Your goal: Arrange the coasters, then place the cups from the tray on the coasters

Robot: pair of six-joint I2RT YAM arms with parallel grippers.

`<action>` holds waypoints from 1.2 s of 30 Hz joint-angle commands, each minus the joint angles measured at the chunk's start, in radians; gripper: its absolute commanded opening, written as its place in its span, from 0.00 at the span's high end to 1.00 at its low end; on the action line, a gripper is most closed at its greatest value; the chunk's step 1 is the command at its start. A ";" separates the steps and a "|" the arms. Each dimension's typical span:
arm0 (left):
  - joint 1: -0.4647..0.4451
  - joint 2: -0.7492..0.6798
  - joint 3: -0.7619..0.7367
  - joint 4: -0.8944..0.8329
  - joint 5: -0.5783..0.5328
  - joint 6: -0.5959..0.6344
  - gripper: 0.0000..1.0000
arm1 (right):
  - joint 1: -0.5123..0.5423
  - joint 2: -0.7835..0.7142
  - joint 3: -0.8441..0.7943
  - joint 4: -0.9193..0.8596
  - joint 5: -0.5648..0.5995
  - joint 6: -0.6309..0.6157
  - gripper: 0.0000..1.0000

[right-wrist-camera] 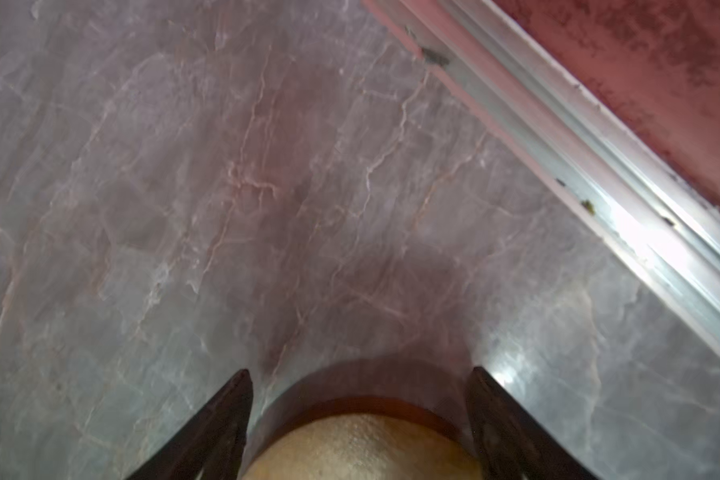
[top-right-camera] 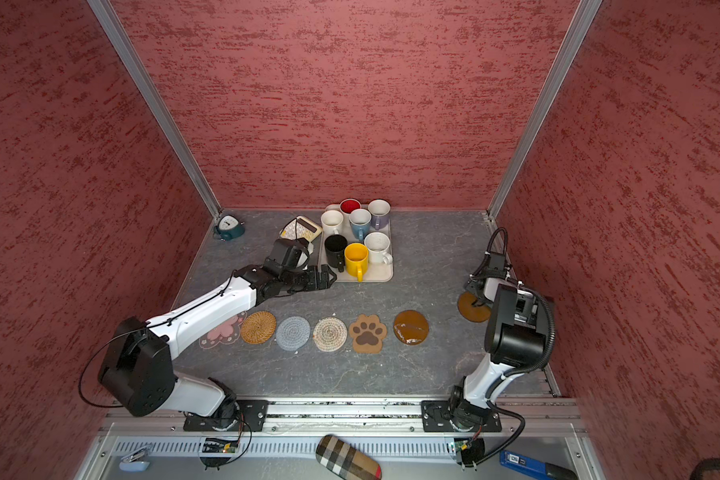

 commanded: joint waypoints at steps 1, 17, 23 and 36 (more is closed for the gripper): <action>-0.008 -0.024 -0.024 0.056 0.002 -0.018 0.00 | 0.023 -0.007 -0.025 -0.066 -0.048 -0.002 0.19; -0.013 -0.142 -0.193 0.137 -0.009 -0.047 0.00 | 0.134 0.007 -0.033 -0.153 0.025 -0.028 0.19; -0.009 -0.171 -0.228 0.145 -0.007 -0.046 0.00 | 0.167 0.000 -0.048 -0.173 0.015 -0.011 0.19; -0.004 -0.196 -0.317 0.231 0.005 -0.062 0.00 | 0.194 -0.026 -0.073 -0.231 -0.105 0.049 0.19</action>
